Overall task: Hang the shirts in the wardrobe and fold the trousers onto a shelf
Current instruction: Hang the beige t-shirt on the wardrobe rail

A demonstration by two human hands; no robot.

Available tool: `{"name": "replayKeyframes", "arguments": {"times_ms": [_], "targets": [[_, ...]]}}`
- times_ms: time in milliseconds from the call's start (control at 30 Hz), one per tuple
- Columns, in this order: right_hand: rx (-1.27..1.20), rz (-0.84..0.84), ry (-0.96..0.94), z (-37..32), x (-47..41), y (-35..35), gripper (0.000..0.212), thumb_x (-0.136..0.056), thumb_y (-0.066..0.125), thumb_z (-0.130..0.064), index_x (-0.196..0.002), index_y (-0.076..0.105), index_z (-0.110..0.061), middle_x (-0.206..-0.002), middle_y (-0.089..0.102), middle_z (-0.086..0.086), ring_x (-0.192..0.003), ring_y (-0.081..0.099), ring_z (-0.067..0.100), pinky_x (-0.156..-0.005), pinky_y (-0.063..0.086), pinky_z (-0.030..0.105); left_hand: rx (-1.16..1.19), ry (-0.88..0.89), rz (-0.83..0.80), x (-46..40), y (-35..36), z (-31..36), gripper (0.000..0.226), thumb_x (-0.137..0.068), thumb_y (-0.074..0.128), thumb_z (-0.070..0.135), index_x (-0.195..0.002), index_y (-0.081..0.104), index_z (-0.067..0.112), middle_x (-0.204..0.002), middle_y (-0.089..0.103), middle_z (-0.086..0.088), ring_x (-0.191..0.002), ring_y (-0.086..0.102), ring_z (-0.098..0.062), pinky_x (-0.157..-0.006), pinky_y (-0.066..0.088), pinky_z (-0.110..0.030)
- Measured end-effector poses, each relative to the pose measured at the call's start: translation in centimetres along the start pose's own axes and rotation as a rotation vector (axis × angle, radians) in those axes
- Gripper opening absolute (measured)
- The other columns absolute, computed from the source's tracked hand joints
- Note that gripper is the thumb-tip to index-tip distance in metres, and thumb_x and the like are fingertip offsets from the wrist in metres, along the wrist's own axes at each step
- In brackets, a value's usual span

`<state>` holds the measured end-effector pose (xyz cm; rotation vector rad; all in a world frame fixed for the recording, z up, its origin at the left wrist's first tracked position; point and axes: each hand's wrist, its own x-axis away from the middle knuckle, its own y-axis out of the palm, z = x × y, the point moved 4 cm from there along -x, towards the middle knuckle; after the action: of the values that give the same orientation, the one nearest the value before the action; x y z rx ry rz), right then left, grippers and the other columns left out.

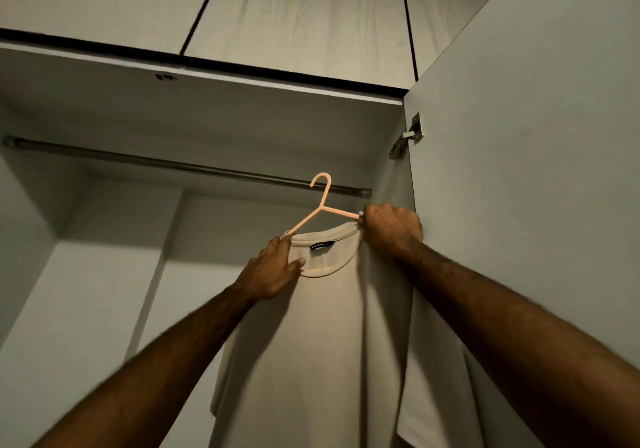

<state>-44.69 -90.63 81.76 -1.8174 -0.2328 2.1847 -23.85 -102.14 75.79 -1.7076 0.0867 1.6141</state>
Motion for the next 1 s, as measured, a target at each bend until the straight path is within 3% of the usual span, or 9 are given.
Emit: {"name": "replayKeyframes", "arguments": {"times_ms": [167,267,433,667,800,900,1000], "targets": [[0.129,0.054,-0.019,0.0,-2.9,2.1,0.028,-0.104,0.043,-0.029,-0.122,0.058,-0.014,-0.115,0.065,0.007,-0.1,0.063,0.027,-0.073,0.042,0.034,0.042,0.061,0.015,-4.3,3.5,2.0,0.054,-0.101,0.03,0.062,-0.135,0.04,0.022,-0.147,0.042,-0.006,-0.128,0.049,-0.028,-0.102,0.044,-0.052],[0.189,0.09,0.012,0.2,-4.5,2.9,0.027,-0.103,0.045,-0.025,-0.121,0.06,-0.013,-0.108,0.066,0.006,-0.094,0.064,0.028,-0.072,0.045,0.035,0.108,0.099,0.044,-6.9,5.0,2.4,0.057,-0.1,0.031,0.063,-0.139,0.04,0.022,-0.149,0.041,-0.004,-0.129,0.048,-0.027,-0.103,0.043,-0.052],[0.333,0.08,0.065,0.2,-6.8,4.8,0.024,-0.101,0.049,-0.021,-0.117,0.064,-0.013,-0.09,0.058,0.004,-0.075,0.051,0.021,-0.063,0.041,0.033,0.168,0.173,0.061,-10.5,7.6,2.2,0.071,-0.09,0.026,0.072,-0.145,0.035,0.03,-0.153,0.041,0.001,-0.135,0.045,-0.024,-0.105,0.041,-0.056],[0.427,0.045,0.124,0.6,-10.4,7.8,0.028,-0.1,0.046,-0.017,-0.124,0.061,-0.016,-0.116,0.064,0.006,-0.105,0.062,0.026,-0.07,0.038,0.034,0.133,0.294,0.063,-15.2,11.1,2.3,0.058,-0.098,0.031,0.061,-0.149,0.033,0.033,-0.156,0.04,0.002,-0.138,0.042,-0.025,-0.106,0.039,-0.058],[0.504,0.036,0.154,0.4,-12.4,9.7,0.029,-0.102,0.045,-0.018,-0.126,0.06,-0.016,-0.119,0.063,0.005,-0.108,0.06,0.026,-0.073,0.036,0.034,0.142,0.338,0.067,-16.6,13.2,1.9,0.059,-0.101,0.038,0.055,-0.154,0.027,0.03,-0.159,0.036,-0.001,-0.14,0.04,-0.027,-0.108,0.035,-0.055],[0.556,-0.001,0.171,0.1,-13.8,10.9,0.029,-0.102,0.043,-0.02,-0.124,0.061,-0.017,-0.112,0.063,0.004,-0.106,0.061,0.025,-0.073,0.036,0.034,0.12,0.35,0.048,-17.2,14.8,0.9,0.061,-0.101,0.039,0.055,-0.153,0.027,0.026,-0.157,0.038,-0.004,-0.139,0.042,-0.028,-0.109,0.036,-0.053],[0.623,-0.081,0.148,0.0,-14.4,11.7,0.027,-0.103,0.042,-0.022,-0.123,0.06,-0.016,-0.093,0.054,0.002,-0.093,0.059,0.022,-0.074,0.038,0.034,0.145,0.379,0.022,-17.3,16.4,-0.1,0.06,-0.102,0.041,0.053,-0.154,0.024,0.028,-0.159,0.034,-0.001,-0.141,0.039,-0.027,-0.11,0.034,-0.054]]}}
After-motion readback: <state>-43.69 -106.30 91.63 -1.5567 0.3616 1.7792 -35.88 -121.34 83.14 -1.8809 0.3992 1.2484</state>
